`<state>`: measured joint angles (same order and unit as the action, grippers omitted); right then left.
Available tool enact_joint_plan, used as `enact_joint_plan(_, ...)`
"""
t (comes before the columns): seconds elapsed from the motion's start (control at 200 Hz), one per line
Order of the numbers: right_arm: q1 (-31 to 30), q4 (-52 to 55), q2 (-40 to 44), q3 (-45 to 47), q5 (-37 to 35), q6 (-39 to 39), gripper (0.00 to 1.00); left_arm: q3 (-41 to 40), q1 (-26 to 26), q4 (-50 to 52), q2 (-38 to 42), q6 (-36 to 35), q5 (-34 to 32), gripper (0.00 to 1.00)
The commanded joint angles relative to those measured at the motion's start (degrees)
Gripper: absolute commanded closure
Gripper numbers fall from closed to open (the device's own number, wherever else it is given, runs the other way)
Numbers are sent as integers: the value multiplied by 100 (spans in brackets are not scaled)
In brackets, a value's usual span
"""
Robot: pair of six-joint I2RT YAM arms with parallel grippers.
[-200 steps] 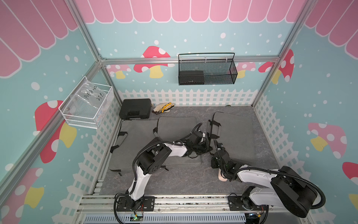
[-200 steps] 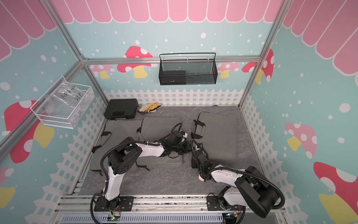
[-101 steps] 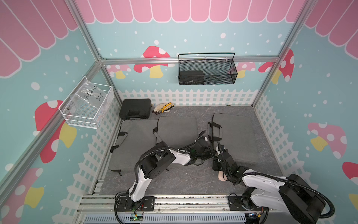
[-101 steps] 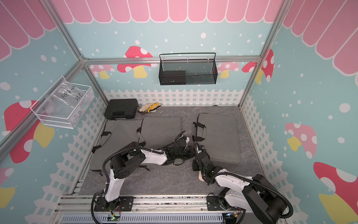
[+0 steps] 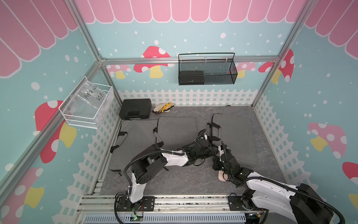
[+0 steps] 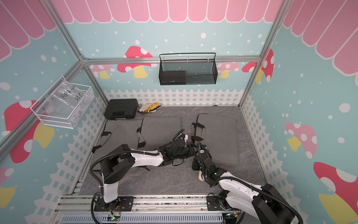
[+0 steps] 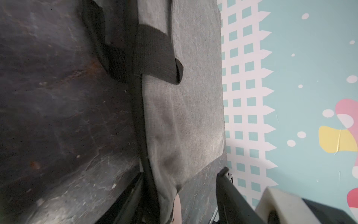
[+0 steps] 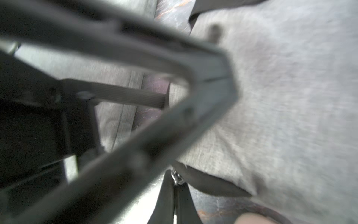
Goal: Put the mouse into the laptop bag
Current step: Unzip the zipper on the zippered laptop bag.
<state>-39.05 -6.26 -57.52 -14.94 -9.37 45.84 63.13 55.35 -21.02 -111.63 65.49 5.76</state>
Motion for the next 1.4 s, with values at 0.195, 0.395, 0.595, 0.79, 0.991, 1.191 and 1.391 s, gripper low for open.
enact_joint_plan(0.195, 293, 530, 405, -77, -15, 485, 100, 640, -563, 914, -59, -492, 266, 39)
enact_joint_plan(0.395, 863, 556, 508, 82, 193, 489, 100, 1582, -699, 1518, -701, -850, 598, 39)
enact_joint_plan(0.595, 1191, 603, 786, 238, 306, 452, 100, 2768, -767, 2325, -1537, -1065, 680, 40)
enact_joint_plan(0.79, 1216, 705, 940, 290, 271, 460, 100, 3560, -867, 2626, -2187, -1064, 778, 40)
enact_joint_plan(0.991, 1215, 723, 1108, 333, 294, 469, 100, 4391, -879, 2899, -2654, -1084, 1080, 48)
enact_joint_plan(1.191, 1215, 691, 1157, 349, 445, 453, 100, 4560, -892, 2910, -2766, -1026, 1100, 99)
enact_joint_plan(1.391, 1208, 192, 1142, 481, 973, 448, 100, 4603, -903, 2859, -2759, -987, 1105, 100)
